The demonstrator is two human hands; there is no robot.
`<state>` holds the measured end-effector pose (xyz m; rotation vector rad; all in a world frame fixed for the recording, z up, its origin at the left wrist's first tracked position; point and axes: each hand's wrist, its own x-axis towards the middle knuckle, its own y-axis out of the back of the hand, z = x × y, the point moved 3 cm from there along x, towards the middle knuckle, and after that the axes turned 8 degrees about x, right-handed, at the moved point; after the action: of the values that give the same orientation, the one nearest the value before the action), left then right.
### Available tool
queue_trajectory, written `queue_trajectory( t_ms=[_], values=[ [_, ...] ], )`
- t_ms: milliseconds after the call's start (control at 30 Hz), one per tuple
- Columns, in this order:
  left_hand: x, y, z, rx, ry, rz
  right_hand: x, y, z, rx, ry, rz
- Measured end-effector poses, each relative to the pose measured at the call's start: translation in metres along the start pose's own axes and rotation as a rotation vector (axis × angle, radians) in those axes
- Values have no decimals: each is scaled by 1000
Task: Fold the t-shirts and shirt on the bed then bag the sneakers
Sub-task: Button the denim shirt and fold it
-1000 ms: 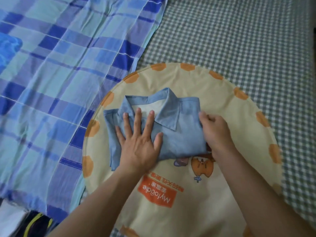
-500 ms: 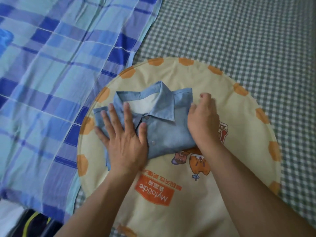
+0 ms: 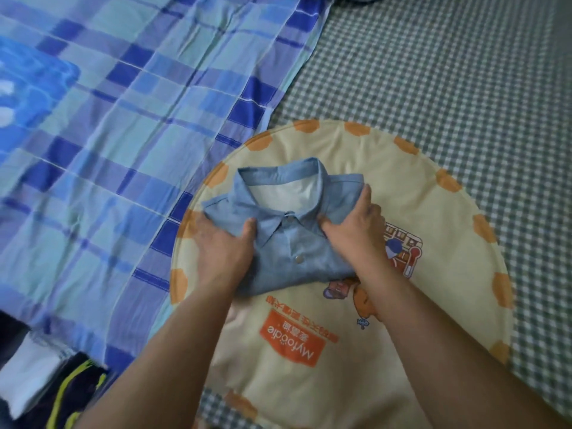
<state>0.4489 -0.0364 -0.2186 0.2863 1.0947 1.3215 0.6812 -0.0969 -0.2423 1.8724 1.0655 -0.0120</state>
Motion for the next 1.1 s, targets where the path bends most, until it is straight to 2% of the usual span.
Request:
queue_trajectory(
  t_ms=[100,200,300,367,600,733,900,1000,1100],
  values=[
    [12,9,-8,-49,74,-127,3,3,5,232,-257,-119],
    [-5,24,-25,-69,44,-212,-25,-5,14,395,-332,-168],
    [-40,41,-74,-73,38,-126,-81,-26,27,283,-265,-168],
    [-67,55,-117,-131,96,-108,-124,-39,25,179,-247,-179],
    [-127,131,-273,-360,332,-77,-267,-108,-16,98,-215,-226],
    [-134,191,-384,-464,410,-55,-349,-186,-68,76,-139,-285],
    [-111,257,-548,-541,493,-22,-429,-337,-114,-114,-127,-384],
    [-93,285,-641,-547,580,12,-460,-432,-145,-202,-86,-465],
    [-59,291,-726,-585,685,-2,-467,-519,-185,-219,48,-525]
  ],
)
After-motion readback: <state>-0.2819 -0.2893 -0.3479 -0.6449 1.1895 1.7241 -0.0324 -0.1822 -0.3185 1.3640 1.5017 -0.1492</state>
